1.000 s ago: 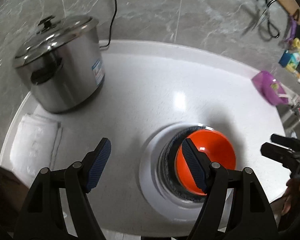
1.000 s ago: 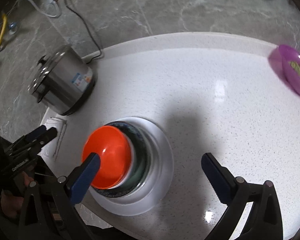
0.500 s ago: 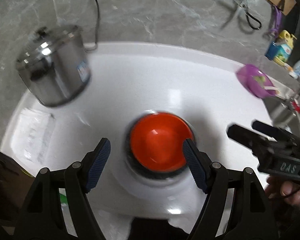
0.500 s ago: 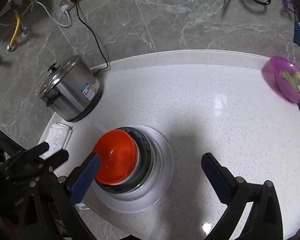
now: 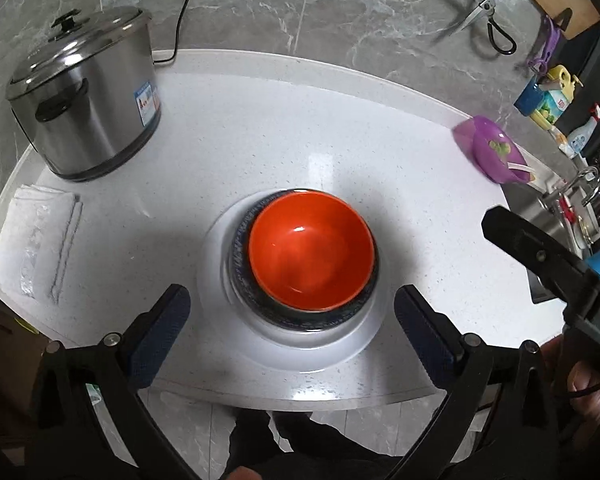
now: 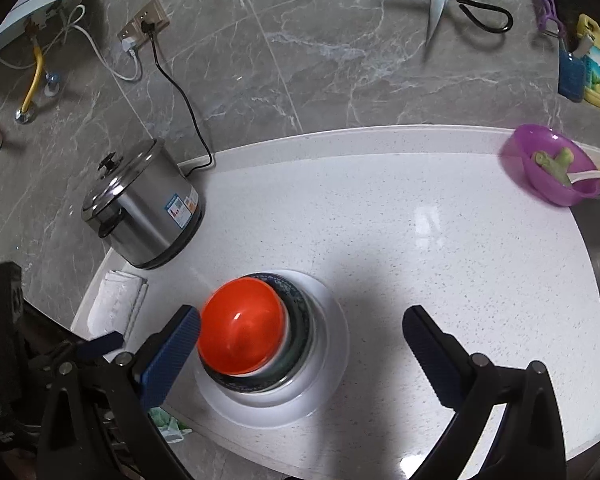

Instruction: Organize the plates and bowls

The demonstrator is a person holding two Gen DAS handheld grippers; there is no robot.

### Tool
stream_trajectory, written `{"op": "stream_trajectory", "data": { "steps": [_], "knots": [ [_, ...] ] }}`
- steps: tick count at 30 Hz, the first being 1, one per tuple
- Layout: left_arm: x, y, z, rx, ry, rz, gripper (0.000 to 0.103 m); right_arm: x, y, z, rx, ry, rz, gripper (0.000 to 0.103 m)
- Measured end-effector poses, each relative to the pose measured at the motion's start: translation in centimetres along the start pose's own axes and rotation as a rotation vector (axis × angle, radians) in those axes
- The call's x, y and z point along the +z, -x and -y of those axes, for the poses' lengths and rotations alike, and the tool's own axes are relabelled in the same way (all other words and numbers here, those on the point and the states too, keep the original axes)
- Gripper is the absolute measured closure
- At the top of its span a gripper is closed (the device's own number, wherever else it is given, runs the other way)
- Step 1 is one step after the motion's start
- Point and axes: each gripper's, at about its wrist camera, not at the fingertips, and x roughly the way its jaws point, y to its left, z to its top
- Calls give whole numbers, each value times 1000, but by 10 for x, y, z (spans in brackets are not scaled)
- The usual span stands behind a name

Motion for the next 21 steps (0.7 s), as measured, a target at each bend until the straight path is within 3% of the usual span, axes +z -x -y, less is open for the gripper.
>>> {"op": "stream_trajectory", "data": {
  "steps": [4, 12, 21],
  "knots": [
    [1, 4, -2, 45, -9, 3, 0, -3, 1, -8, -2, 0, 0, 0],
    [-2, 14, -1, 55, -44, 34, 0, -5, 5, -16, -2, -1, 11, 0],
    [-6, 21, -11, 138, 25, 47, 0, -9, 13, -18, 17, 2, 28, 0]
  ]
}}
